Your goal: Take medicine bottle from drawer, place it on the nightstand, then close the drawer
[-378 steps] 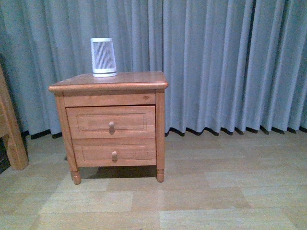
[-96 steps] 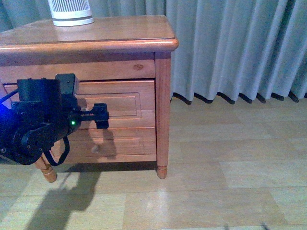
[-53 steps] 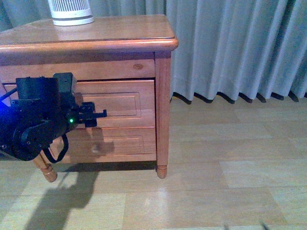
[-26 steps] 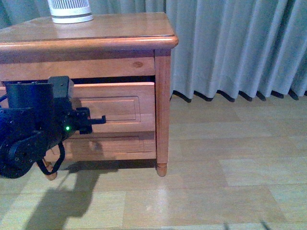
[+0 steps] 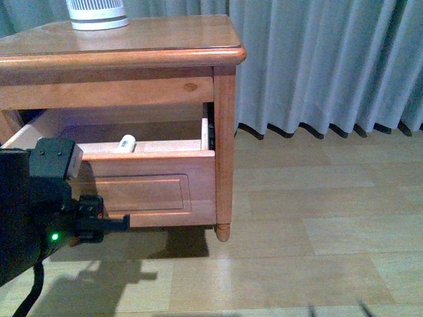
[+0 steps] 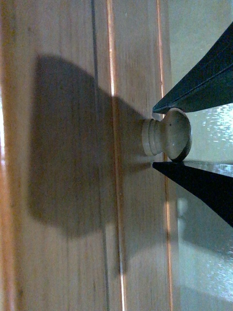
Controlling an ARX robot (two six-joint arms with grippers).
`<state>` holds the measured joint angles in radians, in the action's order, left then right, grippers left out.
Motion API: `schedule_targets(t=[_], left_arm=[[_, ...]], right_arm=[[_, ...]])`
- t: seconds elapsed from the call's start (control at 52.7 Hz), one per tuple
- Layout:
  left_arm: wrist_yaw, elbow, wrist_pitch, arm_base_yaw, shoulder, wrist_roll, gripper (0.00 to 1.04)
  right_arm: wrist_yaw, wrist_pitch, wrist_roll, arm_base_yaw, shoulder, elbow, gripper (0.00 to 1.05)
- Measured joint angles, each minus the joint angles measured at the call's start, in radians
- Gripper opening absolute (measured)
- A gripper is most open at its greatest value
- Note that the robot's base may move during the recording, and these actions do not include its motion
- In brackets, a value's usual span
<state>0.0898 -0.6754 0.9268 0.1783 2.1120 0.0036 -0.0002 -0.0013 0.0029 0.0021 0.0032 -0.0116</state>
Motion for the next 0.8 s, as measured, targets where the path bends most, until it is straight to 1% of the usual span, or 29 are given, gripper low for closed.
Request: schedule_targets(t=[0.171,0.437,0.475,0.494,0.588,0.645,0.797], left_arm=[[0.004,0.092,-0.017,0.013,-0.067,0.0,0.26],[0.012,0.155,-0.071,0.016,-0.134,0.005,0.26],[0.011,0.158,-0.083,0.016,-0.141,0.006,0.27],[0.01,0.161,-0.092,0.016,-0.146,0.011,0.33],[-0.014,0.192,-0.1,0.019,-0.154,0.019,0.55],[-0.011,0.196,-0.1,0.019,-0.154,0.019,0.62],[-0.004,0.219,-0.104,0.019,-0.196,0.018,0.86]], right_arm=[[0.0,0.0,0.0,0.0,0.0,0.0,0.98],[0.0,0.0,0.0,0.0,0.0,0.0,0.98],[0.0,0.0,0.0,0.0,0.0,0.0,0.98],[0.0,0.0,0.0,0.0,0.0,0.0,0.98],[0.0,0.0,0.0,0.0,0.0,0.0,0.98],[0.0,0.0,0.0,0.0,0.0,0.0,0.98],[0.0,0.0,0.0,0.0,0.0,0.0,0.98]])
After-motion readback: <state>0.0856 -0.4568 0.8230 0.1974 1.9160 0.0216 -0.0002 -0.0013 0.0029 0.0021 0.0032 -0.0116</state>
